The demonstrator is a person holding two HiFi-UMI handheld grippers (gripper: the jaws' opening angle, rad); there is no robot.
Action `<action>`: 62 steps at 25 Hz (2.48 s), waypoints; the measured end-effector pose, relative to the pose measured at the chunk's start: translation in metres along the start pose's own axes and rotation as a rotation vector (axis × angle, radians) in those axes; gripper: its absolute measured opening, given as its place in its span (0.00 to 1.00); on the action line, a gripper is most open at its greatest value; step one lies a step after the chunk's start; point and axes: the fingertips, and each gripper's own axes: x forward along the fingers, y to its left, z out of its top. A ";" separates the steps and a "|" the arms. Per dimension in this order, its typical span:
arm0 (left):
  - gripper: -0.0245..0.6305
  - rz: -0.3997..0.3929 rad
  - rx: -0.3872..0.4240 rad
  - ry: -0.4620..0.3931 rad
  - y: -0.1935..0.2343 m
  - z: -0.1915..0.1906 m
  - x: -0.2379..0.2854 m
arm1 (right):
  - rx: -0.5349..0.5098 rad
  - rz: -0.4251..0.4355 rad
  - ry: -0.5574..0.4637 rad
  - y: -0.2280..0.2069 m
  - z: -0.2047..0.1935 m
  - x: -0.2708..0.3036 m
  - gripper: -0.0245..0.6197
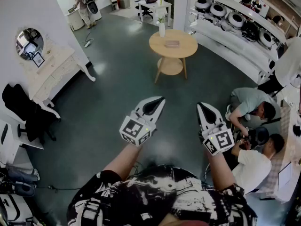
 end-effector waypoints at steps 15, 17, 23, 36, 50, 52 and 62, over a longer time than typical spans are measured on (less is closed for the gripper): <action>0.04 0.011 -0.007 0.001 0.003 -0.001 -0.003 | 0.003 0.008 0.005 0.003 0.000 0.003 0.04; 0.04 0.013 -0.008 0.003 0.003 -0.003 -0.003 | 0.003 0.010 0.006 0.003 -0.002 0.004 0.04; 0.04 0.015 -0.010 0.002 0.004 -0.005 -0.002 | 0.030 0.011 -0.011 -0.002 -0.003 0.003 0.04; 0.04 0.015 -0.019 0.003 -0.003 -0.005 0.001 | 0.085 -0.071 -0.132 -0.020 0.013 -0.005 0.93; 0.04 0.020 -0.020 0.016 0.028 -0.009 -0.025 | 0.083 -0.051 -0.097 0.007 0.002 0.022 0.93; 0.04 0.019 -0.020 0.017 0.033 -0.010 -0.032 | 0.083 -0.054 -0.093 0.013 0.001 0.025 0.93; 0.04 -0.002 -0.035 0.003 0.085 -0.014 -0.055 | 0.055 -0.093 -0.078 0.038 0.001 0.068 0.93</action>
